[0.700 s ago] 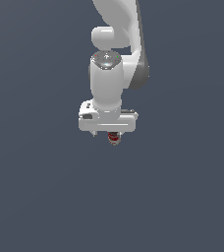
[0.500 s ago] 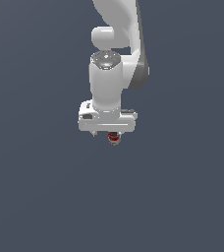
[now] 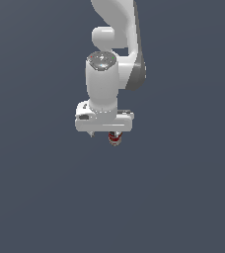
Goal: Pick up the object and move it to a goal position.
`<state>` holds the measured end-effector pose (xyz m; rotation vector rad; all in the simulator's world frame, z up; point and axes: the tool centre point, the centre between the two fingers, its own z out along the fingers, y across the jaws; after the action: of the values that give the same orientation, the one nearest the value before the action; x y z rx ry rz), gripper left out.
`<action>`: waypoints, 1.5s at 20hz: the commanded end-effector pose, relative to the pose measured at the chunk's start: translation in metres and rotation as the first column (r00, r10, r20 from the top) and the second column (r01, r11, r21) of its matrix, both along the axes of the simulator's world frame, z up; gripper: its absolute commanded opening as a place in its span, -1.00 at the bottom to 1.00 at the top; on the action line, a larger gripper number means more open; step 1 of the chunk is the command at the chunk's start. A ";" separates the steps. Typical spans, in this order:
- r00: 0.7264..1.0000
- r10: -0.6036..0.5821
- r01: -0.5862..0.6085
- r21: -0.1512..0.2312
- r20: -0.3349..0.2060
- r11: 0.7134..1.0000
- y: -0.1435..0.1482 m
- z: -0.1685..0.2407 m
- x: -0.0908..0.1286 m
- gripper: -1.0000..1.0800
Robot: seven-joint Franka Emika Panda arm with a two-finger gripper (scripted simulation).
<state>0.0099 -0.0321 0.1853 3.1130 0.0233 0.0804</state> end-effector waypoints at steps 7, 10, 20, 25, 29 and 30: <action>0.999 -0.049 0.049 0.006 -0.004 0.999 0.006 -0.006 -0.007 0.92; 0.996 -0.087 0.087 0.010 -0.007 0.996 0.010 -0.011 -0.013 0.92; 0.957 -0.289 0.290 0.024 -0.027 0.957 0.029 -0.034 -0.046 0.92; 0.921 -0.388 0.389 0.027 -0.039 0.921 0.037 -0.045 -0.064 0.92; 0.895 -0.443 0.445 0.028 -0.045 0.895 0.042 -0.051 -0.074 0.92; 0.890 -0.454 0.456 0.028 -0.046 0.890 0.043 -0.053 -0.077 0.92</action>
<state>-0.0629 0.0092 0.1347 3.0663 -0.6782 0.0115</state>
